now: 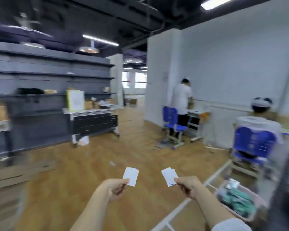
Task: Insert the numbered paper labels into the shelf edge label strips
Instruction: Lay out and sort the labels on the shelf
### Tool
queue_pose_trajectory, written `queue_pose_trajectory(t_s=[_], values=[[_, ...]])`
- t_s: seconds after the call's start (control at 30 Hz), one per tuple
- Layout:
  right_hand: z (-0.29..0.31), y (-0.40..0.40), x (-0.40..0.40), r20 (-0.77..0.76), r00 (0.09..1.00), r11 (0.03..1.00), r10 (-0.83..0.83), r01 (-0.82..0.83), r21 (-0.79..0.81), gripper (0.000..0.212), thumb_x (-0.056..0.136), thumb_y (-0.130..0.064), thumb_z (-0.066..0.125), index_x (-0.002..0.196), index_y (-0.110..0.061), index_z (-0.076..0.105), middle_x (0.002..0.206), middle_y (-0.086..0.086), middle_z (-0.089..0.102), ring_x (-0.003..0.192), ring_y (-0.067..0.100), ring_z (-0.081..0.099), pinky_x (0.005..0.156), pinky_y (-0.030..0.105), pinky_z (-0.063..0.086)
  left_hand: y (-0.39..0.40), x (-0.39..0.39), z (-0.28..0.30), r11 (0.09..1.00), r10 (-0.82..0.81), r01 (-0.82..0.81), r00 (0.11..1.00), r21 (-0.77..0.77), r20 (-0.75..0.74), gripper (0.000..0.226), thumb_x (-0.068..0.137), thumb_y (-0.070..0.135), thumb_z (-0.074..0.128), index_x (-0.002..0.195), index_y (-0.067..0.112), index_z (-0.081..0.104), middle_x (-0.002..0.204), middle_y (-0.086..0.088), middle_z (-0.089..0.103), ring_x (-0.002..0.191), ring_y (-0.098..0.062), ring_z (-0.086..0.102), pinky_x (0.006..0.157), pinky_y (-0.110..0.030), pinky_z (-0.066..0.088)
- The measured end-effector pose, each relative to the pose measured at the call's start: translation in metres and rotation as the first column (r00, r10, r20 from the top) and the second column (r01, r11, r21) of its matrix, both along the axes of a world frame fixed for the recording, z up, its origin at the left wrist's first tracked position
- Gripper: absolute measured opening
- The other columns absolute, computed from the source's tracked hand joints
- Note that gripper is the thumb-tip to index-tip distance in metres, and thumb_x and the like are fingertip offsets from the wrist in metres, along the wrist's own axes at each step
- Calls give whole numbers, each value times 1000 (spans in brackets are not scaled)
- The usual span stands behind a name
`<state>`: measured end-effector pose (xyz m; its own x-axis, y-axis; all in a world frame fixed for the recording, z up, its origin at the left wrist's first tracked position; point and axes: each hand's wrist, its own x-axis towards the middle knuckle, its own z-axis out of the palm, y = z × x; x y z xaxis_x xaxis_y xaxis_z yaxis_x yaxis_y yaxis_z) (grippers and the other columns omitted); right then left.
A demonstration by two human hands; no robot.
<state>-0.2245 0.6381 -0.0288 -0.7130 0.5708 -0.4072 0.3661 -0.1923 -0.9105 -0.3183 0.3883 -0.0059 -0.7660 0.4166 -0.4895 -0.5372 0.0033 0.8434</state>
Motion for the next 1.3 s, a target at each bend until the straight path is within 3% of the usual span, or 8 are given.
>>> queue_pose_trajectory(t_s=[0.2,0.3,0.43,0.63,0.77,0.87,1.07,1.3], values=[[5,135,175,-46,934,934,-354,351,-65,16,84,3,59,70,-5,56,27,2,54,21,5,50,24,5,27,182,105,2,957,-288,286,957,-56,-37,28,84,-2,61,58,2,51,24,1,49,31,-9,49,32,-14,40],[4,193,273,-56,863,864,-502,497,-84,7,82,4,63,87,9,63,29,4,57,24,7,54,27,7,32,270,180,-3,895,-445,444,895,-40,-19,28,84,-3,60,58,1,50,23,-1,49,26,-9,50,32,-16,41],[5,245,394,-88,736,741,-671,663,-103,18,82,4,62,66,-1,58,33,2,59,26,7,56,30,6,35,371,280,-22,801,-599,597,800,53,42,28,84,-6,58,59,2,49,24,-4,50,18,-6,46,26,-10,39],[-3,276,539,-92,504,512,-859,845,-154,14,83,4,61,70,0,59,70,10,61,31,6,59,33,7,39,474,391,-26,626,-778,779,621,32,91,24,80,-3,65,60,3,53,31,-3,55,32,-8,53,31,-12,45],[-10,290,572,-116,402,418,-908,885,-207,14,82,5,62,69,0,61,74,10,63,46,11,63,38,8,43,517,423,-28,544,-835,839,542,-2,92,18,78,-2,68,64,0,56,32,-4,56,54,-12,51,32,-14,47],[-11,302,577,-96,353,366,-931,903,-226,12,82,5,62,71,1,61,71,10,62,36,8,62,38,8,44,546,431,-28,509,-855,861,505,4,116,19,79,-3,67,64,0,55,33,-4,56,43,-10,54,32,-14,47],[-4,341,573,-57,292,297,-955,924,-240,11,82,4,63,72,2,59,74,10,60,59,15,60,34,8,43,599,421,-26,501,-863,864,495,52,101,19,80,-4,65,65,0,54,32,-4,56,32,-10,55,32,-14,47],[-8,386,567,-45,274,276,-961,924,-264,8,82,4,63,76,0,59,75,10,62,65,16,59,33,7,41,647,412,-22,461,-884,887,460,-5,87,15,80,-2,66,70,-1,55,66,-8,54,57,-12,51,33,-13,47]])
